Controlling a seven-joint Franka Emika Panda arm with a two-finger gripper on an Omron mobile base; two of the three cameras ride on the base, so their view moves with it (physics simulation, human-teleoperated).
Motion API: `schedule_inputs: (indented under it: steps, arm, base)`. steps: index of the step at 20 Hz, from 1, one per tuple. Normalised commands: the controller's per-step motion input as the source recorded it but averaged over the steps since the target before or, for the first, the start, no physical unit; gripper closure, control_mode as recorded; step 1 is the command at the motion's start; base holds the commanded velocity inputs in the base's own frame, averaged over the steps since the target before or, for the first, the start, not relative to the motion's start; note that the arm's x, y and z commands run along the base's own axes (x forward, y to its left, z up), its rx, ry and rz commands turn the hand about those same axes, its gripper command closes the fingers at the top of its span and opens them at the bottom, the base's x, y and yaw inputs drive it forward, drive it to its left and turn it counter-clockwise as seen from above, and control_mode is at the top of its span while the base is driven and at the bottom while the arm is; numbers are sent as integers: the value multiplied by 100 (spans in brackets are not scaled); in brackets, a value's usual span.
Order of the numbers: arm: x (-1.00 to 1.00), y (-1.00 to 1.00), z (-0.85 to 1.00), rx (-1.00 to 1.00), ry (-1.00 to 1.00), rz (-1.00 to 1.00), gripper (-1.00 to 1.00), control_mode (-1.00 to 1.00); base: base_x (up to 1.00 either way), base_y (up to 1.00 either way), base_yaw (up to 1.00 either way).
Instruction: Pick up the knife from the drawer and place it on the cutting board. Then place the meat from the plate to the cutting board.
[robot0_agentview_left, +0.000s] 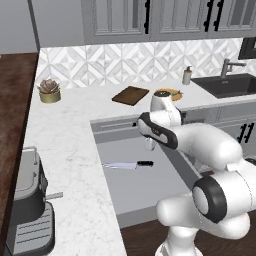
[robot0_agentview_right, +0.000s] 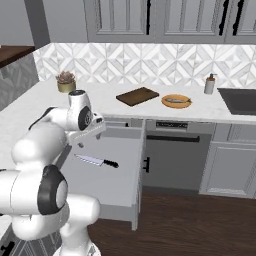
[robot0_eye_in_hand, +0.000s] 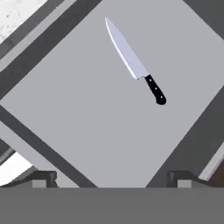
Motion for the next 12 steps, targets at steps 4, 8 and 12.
schedule_inputs:
  steps: [4,8,12]
  arm:
    - [34,0,-98,-17,10,14,-100,-100]
    - [78,0,-82,-1,1,13,-100,-100]
    - [43,-6,-70,-1,6,11,-100,-100]
  base:
    - [0,0,0]
    - [0,0,0]
    - [0,0,0]
